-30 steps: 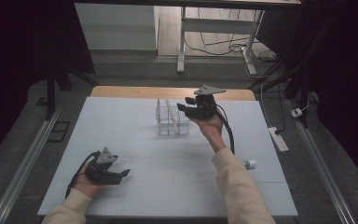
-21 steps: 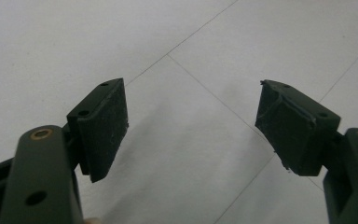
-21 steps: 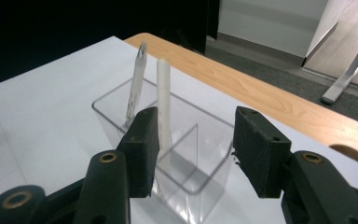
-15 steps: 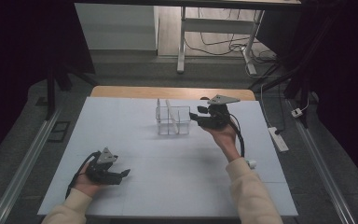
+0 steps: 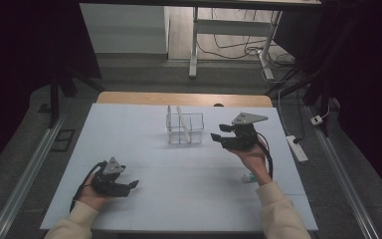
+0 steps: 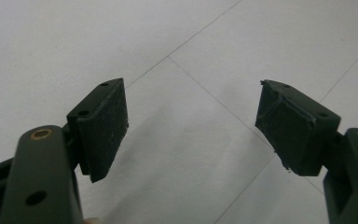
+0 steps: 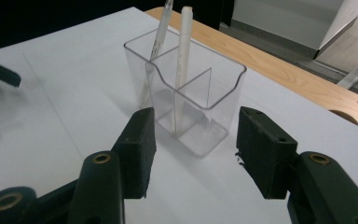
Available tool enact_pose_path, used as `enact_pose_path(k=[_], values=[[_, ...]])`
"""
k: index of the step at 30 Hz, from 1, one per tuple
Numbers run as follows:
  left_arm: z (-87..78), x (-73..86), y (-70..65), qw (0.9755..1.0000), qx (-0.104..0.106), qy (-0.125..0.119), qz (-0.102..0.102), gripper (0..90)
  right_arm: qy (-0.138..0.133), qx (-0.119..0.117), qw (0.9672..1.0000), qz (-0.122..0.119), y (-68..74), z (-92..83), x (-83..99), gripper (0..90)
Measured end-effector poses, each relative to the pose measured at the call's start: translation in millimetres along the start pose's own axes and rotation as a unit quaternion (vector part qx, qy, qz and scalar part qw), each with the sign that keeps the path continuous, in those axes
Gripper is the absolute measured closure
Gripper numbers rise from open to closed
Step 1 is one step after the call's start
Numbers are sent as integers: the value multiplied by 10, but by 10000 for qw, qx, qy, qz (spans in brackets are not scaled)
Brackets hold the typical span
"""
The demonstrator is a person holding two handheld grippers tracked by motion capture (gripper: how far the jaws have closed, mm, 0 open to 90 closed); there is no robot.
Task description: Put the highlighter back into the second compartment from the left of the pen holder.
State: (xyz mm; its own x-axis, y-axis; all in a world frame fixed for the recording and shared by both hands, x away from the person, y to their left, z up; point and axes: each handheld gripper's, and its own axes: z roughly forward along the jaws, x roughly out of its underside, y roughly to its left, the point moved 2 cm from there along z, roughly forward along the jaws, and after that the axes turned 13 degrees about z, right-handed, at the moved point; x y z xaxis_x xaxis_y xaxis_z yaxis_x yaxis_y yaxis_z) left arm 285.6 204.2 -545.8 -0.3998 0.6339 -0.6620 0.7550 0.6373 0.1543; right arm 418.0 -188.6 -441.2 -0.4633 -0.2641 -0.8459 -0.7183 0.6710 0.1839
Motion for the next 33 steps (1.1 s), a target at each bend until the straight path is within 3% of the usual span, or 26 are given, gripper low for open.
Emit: enact_pose_path(k=[16, 33], values=[[-10, 1, 1, 10000, 5, -30, -1, 249, 431, 26, 9986, -303, -143, -316, 234, 414], [-7, 0, -5, 10000, 37, -21, 9, 248, 818, 29, 9960, -364, -370, -586, 383, 393]])
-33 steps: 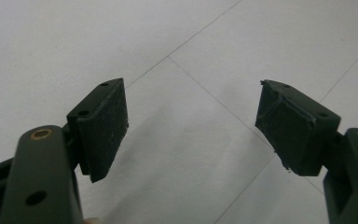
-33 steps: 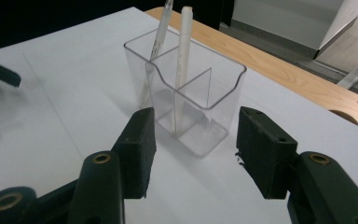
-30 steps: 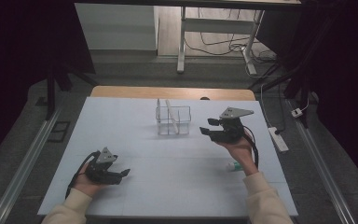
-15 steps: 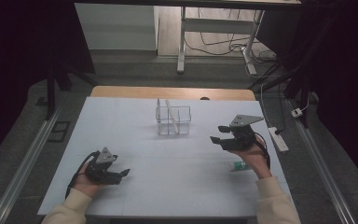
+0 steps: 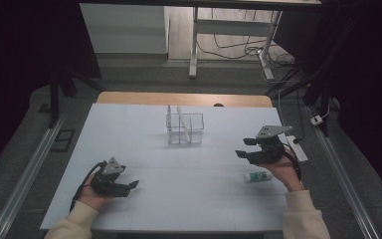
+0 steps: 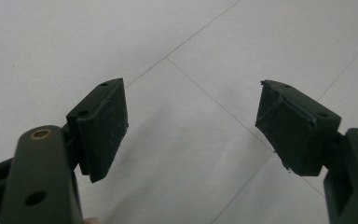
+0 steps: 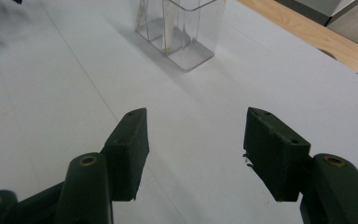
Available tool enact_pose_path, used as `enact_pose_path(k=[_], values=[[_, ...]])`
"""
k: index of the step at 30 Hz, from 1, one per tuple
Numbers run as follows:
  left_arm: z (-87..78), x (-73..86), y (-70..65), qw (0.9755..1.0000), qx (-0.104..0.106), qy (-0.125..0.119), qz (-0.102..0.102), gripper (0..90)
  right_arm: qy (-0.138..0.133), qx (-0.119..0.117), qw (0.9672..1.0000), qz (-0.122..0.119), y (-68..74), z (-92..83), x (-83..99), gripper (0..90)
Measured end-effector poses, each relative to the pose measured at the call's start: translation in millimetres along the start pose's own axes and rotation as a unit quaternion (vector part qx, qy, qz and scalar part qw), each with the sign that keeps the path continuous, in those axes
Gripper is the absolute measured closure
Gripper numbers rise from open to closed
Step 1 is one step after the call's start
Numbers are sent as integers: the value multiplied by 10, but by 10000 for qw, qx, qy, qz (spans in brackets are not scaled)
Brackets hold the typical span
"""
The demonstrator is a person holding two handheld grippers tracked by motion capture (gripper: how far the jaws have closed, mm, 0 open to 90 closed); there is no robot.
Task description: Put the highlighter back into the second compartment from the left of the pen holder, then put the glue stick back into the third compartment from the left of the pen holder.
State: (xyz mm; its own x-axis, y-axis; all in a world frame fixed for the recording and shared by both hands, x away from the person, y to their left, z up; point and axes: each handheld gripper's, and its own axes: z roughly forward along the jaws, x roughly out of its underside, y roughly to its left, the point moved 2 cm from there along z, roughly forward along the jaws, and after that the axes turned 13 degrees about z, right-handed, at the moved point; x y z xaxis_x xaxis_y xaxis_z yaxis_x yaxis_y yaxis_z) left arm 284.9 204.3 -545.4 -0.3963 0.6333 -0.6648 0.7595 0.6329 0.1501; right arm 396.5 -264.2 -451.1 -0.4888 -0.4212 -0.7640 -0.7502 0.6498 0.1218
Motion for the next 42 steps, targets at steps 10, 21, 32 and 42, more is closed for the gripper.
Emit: enact_pose_path(k=[10, 21, 32, 42], values=[[1, 1, 0, 10000, 7, -1, -7, 248, 241, -46, 9994, -225, -37, -118, 81, 389], [3, 1, 0, 10000, 12, 0, -6, 248, 528, 67, 9978, -383, -114, -344, 187, 388], [-1, 0, 2, 10000, 6, -10, -6, 248, 1133, 72, 9909, -721, -197, -500, 376, 380], [-4, 2, 4, 10000, 4, -9, -6, 248, 1551, 76, 9830, -982, -229, -444, 471, 380]])
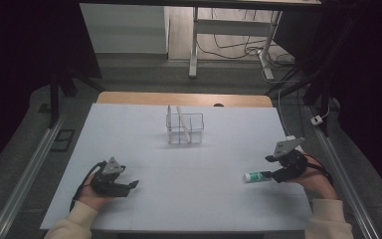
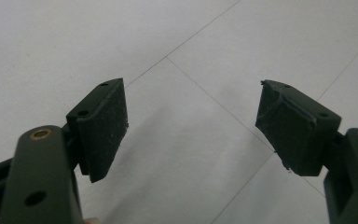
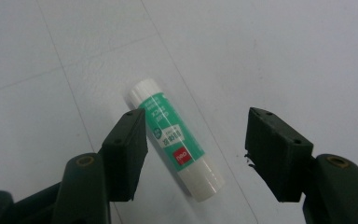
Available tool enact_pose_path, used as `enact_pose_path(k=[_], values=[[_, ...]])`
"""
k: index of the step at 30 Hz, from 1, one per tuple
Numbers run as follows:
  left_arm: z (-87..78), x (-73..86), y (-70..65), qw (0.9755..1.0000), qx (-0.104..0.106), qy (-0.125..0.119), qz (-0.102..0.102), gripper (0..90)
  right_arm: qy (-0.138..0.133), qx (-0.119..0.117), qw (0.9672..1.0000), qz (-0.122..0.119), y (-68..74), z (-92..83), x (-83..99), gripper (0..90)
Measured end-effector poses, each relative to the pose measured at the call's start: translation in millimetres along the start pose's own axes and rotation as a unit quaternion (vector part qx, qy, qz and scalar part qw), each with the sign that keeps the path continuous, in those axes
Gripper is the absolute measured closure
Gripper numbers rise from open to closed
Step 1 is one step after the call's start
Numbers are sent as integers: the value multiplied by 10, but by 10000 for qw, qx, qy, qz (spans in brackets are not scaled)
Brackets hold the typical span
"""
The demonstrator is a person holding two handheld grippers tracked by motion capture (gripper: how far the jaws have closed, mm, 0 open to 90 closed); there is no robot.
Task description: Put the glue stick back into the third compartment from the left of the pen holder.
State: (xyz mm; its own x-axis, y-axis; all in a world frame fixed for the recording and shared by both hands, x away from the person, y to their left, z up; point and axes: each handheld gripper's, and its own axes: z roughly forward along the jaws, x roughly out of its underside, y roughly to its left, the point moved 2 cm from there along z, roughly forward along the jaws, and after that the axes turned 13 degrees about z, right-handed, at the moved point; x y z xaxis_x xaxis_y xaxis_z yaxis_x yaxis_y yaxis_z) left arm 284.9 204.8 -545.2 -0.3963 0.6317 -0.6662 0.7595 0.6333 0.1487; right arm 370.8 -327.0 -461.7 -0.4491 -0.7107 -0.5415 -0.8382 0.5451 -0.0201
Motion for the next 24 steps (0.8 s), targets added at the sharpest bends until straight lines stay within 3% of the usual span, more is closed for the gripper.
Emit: enact_pose_path(k=[24], values=[[6, 0, -9, 10000, 19, 16, 23, 248, 694, -49, 9974, -163, -27, 293, 97, 381]])
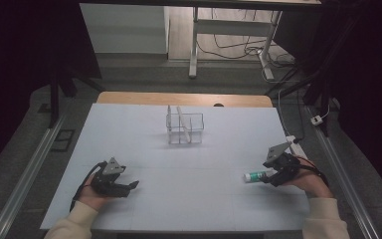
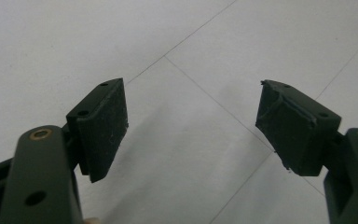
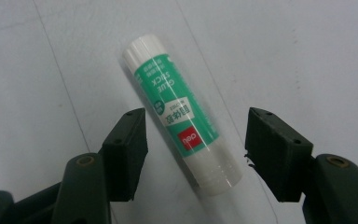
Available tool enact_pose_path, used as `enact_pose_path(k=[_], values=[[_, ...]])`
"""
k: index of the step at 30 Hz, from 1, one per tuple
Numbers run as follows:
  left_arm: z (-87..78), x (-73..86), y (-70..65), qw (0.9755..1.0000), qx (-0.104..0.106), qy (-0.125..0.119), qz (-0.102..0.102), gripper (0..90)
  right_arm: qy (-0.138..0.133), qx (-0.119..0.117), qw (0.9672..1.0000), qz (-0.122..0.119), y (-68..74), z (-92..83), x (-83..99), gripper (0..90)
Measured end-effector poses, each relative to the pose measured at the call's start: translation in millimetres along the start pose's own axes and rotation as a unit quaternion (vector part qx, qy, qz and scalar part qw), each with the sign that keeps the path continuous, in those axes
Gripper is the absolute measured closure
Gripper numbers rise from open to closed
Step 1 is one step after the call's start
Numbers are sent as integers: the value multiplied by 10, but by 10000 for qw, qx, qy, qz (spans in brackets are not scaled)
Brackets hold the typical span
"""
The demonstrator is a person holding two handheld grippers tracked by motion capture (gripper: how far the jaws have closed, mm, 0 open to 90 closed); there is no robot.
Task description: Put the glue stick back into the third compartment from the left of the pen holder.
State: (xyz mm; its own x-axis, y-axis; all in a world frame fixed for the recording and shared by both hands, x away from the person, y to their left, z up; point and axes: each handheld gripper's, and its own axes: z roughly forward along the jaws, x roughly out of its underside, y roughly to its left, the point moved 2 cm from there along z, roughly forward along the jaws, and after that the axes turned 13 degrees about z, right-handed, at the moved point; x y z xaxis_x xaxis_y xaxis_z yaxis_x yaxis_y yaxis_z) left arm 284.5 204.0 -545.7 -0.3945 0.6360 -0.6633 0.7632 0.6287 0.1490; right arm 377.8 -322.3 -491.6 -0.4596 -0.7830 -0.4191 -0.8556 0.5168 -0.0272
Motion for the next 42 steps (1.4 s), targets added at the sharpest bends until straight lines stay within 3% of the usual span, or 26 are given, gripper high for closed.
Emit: enact_pose_path(k=[8, 15, 22, 29, 37, 42], values=[[1, 0, 0, 10000, 3, -1, 1, 248, 165, 3, 9999, -14, -26, 91, 30, 408], [2, -1, -2, 10000, -1, 12, 9, 248, 246, -61, 9996, -114, -28, 129, 49, 493], [3, -1, -2, 10000, -1, 13, 11, 248, 301, -109, 9985, -439, 2, 124, 53, 636], [2, 0, -1, 10000, -3, 7, 3, 248, 212, -299, 9970, -678, 41, 112, 27, 644], [-4, -3, -1, 10000, -10, -13, 7, 248, -270, -309, 9987, -307, 46, 25, -64, 645], [-13, -11, -4, 10000, -45, -50, 45, 250, -523, -380, 9979, -76, 52, 10, -128, 646]])
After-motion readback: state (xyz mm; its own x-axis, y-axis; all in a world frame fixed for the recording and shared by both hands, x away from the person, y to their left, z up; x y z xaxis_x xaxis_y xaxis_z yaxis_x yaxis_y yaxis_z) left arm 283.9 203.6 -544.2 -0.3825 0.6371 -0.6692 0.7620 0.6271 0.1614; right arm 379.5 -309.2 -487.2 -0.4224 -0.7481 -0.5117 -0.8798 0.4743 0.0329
